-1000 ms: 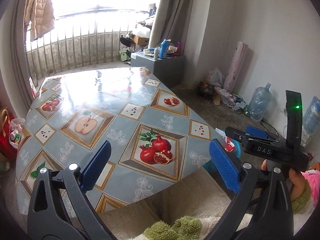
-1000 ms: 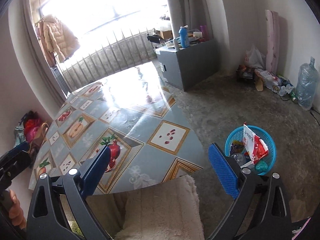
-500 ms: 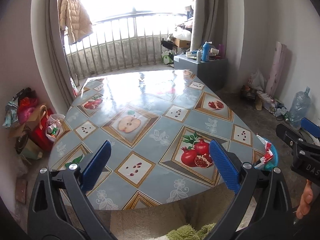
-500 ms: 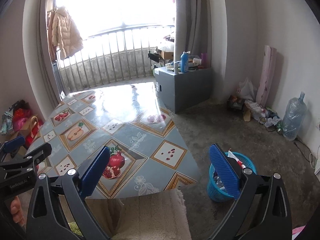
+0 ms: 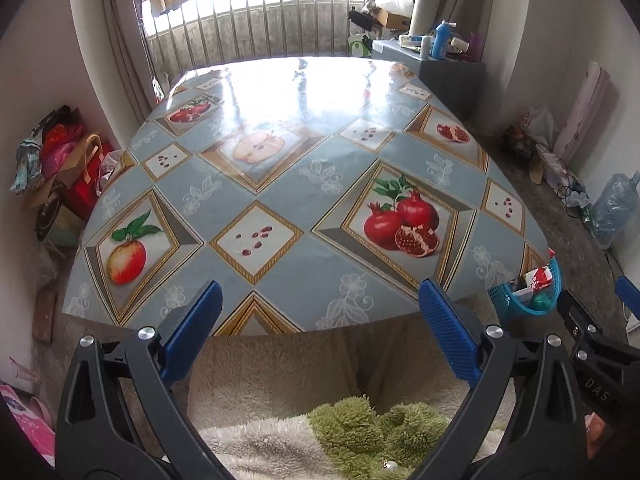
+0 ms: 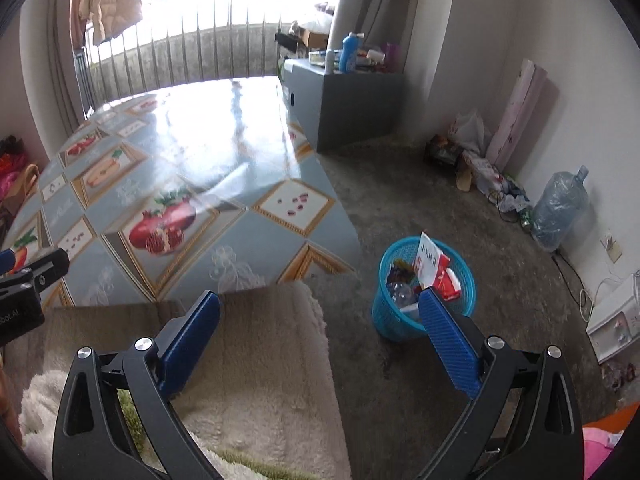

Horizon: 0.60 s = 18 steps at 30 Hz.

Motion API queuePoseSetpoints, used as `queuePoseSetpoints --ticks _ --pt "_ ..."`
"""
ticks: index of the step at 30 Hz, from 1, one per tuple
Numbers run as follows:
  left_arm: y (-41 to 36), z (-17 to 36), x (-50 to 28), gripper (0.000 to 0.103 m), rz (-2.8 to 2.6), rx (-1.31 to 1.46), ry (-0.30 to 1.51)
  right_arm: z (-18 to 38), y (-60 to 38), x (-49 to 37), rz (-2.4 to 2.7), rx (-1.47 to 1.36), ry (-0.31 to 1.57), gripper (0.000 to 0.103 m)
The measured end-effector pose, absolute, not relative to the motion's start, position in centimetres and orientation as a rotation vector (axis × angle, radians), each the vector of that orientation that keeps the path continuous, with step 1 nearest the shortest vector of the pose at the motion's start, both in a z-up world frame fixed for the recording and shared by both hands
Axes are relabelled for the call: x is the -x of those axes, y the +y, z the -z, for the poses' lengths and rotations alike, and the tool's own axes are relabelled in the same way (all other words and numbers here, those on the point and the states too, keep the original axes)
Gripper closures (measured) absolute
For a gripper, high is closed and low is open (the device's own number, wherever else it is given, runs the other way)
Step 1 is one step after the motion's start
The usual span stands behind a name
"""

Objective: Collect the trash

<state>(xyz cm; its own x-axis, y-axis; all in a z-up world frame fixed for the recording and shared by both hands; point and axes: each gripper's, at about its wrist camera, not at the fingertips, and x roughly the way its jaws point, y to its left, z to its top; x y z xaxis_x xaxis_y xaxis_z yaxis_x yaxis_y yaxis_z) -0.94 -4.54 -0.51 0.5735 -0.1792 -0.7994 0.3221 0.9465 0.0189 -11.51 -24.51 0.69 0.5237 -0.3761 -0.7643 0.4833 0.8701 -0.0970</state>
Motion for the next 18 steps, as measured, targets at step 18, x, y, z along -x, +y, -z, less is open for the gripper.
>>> queuePoseSetpoints --ticks 18 --pt "-4.4 1.3 0.2 0.009 0.221 -0.21 0.969 0.8 -24.9 11.9 0.543 -0.15 0.968 0.006"
